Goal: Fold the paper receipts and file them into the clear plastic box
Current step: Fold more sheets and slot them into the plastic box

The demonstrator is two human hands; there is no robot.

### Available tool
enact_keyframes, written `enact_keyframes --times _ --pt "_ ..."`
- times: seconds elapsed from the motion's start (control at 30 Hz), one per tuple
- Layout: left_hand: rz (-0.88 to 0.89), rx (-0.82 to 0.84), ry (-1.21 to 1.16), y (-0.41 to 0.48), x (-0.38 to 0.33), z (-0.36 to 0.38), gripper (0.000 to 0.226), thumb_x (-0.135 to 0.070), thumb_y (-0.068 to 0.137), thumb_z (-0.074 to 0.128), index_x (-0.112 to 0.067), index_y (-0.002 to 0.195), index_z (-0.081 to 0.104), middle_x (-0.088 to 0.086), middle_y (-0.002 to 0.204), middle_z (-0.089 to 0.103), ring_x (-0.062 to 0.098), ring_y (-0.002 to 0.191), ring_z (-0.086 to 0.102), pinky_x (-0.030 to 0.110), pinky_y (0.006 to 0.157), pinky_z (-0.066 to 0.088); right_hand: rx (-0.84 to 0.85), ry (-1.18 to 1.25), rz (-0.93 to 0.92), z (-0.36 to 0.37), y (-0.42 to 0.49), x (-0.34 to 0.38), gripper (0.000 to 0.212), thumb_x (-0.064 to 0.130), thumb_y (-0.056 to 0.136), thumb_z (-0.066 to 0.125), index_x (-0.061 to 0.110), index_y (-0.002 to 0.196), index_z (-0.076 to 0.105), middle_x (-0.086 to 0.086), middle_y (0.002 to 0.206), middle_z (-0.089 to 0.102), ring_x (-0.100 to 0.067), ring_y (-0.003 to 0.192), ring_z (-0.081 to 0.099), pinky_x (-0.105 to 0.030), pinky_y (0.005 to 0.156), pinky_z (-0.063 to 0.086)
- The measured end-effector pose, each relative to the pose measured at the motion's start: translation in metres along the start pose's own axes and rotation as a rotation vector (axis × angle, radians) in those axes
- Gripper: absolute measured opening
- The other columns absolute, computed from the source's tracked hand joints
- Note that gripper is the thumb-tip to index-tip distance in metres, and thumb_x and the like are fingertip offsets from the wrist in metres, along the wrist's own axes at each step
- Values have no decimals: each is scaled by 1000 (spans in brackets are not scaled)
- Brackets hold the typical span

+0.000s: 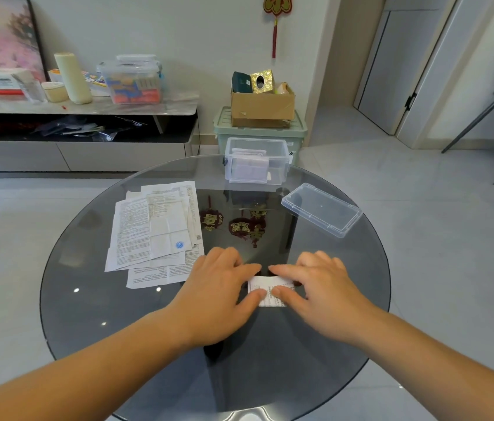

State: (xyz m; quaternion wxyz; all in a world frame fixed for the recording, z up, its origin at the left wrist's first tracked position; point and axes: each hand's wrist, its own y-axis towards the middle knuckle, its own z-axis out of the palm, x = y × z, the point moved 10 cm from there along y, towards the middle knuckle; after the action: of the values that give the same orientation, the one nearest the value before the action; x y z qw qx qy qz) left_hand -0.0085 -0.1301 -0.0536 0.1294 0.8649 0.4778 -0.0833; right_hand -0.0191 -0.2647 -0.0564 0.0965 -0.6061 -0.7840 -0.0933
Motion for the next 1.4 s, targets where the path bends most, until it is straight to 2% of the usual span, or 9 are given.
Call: enact_keyframes --times 0.27,0.47,0.6,0.73,0.87,1.1,1.23,1.33,1.4 --pt "-143 58 -104 2 10 8 51 -72 84 55 -51 130 50 -17 114 38 8 112 31 30 95 23 12 54 18 4 -1 -4 50 62 96 44 50 144 42 14 104 36 -7 102 27 -28 87 21" --pt "-150 56 -89 -2 8 7 47 -69 90 48 -52 133 48 -16 112 36 7 111 28 29 95 21 -36 156 -8 5 -7 2 45 59 95 49 52 140 44 18 108 35 -5 109 28 -30 97 24" --pt "-172 27 -84 -4 7 7 38 -65 94 45 -50 128 46 -16 111 34 8 109 27 30 96 20 -43 121 43 4 -6 2 44 63 93 50 52 135 47 17 107 35 -7 109 29 -32 93 22" --pt "-244 51 -92 -2 9 8 36 -61 92 51 -49 125 44 -14 114 33 11 113 28 34 100 23 25 91 166 2 -1 -9 52 68 85 59 50 132 45 13 112 37 -12 116 31 -33 89 21" --pt "-327 159 -101 5 17 7 38 -58 87 63 -50 119 44 -10 117 33 18 121 31 39 103 26 98 97 226 2 1 -17 59 68 80 65 51 132 42 10 116 40 -17 122 34 -35 89 23" --pt "-325 209 -124 7 16 5 36 -57 85 68 -49 113 47 -8 122 40 19 123 32 42 105 27 167 162 290 -2 -4 -36 63 61 76 74 55 131 42 11 120 45 -16 125 39 -37 92 25" --pt "-321 181 -128 6 17 5 35 -57 83 69 -49 110 49 -11 122 43 17 121 33 41 103 28 157 216 274 -1 -5 -35 51 57 79 74 55 123 49 14 117 47 -14 121 42 -37 95 27" --pt "-303 181 -160 9 16 5 32 -55 81 72 -47 105 52 -13 117 46 14 116 34 40 101 30 100 287 221 -4 -1 -24 35 59 83 68 47 115 59 16 110 50 -12 114 46 -36 96 40" --pt "-273 184 -178 12 14 3 31 -52 79 75 -44 100 54 -15 114 49 12 115 38 39 101 34 106 235 168 -4 3 -12 27 54 85 69 40 106 61 14 107 51 -12 109 46 -34 91 45"
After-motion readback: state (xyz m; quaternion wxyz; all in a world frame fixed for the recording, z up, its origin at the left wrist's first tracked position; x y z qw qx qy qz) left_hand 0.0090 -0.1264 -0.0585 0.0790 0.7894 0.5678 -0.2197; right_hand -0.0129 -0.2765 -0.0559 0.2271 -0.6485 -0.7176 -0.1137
